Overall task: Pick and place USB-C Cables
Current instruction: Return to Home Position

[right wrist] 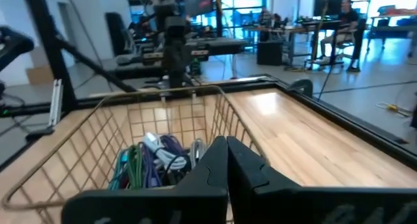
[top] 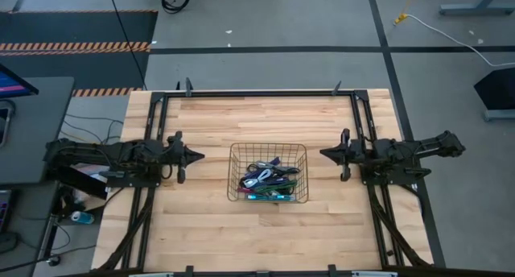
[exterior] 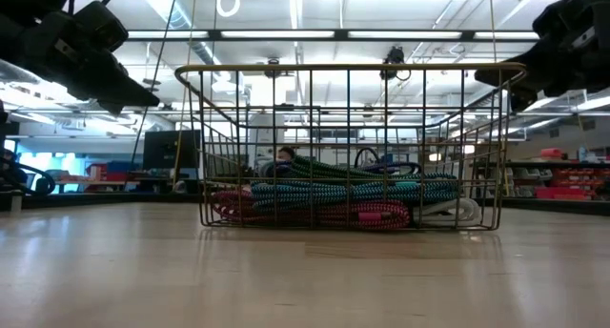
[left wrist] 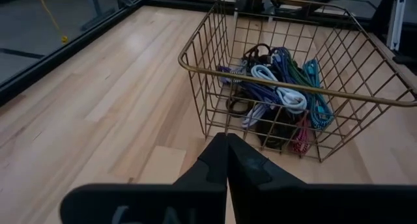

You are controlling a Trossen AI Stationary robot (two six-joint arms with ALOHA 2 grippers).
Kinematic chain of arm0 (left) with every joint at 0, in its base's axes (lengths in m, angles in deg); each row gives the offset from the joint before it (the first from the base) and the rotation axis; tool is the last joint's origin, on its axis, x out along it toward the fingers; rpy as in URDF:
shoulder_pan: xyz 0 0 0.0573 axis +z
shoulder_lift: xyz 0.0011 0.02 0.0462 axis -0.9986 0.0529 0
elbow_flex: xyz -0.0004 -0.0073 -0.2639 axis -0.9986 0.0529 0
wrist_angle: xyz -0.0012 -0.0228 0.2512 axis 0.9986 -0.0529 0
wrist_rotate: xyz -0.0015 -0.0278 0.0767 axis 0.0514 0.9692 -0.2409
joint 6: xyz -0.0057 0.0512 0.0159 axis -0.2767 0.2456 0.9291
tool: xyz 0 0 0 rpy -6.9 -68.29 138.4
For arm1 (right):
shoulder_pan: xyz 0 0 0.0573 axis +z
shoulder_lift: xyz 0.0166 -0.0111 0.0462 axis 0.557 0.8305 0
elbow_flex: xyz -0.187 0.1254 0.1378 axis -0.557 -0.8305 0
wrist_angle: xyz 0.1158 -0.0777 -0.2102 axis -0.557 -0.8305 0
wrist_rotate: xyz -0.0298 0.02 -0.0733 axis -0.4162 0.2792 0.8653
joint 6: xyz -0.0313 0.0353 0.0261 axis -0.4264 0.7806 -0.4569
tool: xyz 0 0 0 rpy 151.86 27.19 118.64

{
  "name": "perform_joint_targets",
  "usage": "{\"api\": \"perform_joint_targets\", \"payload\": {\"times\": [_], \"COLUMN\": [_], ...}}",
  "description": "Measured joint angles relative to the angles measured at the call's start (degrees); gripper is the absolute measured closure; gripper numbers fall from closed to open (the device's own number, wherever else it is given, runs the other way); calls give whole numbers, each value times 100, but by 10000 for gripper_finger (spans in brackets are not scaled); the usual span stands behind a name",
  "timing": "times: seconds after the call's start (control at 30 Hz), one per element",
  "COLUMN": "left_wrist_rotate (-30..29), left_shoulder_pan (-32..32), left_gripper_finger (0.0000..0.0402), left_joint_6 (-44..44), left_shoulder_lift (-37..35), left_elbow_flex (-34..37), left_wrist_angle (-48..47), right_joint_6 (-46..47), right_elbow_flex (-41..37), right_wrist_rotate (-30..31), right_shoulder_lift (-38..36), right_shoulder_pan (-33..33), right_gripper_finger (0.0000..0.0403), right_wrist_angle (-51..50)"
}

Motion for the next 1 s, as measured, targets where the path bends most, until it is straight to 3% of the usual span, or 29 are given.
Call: {"api": "perform_joint_targets", "payload": {"times": [0.37, 1.0], "left_wrist_rotate": [2, 4], "left_shoulder_pan": [0, 4], "left_gripper_finger": [397, 377], "left_joint_6": [-57, -61], "left_shoulder_lift": [0, 0], "left_elbow_flex": [0, 0], "left_wrist_angle": [-2, -52], "right_joint_6": [-102, -113], "right_elbow_flex": [0, 0], "right_wrist_rotate": [-547, -564], "right_shoulder_lift": [9, 9], "right_shoulder_pan": [1, -1], "right_gripper_finger": [403, 392], "right_wrist_angle": [-57, -57]}}
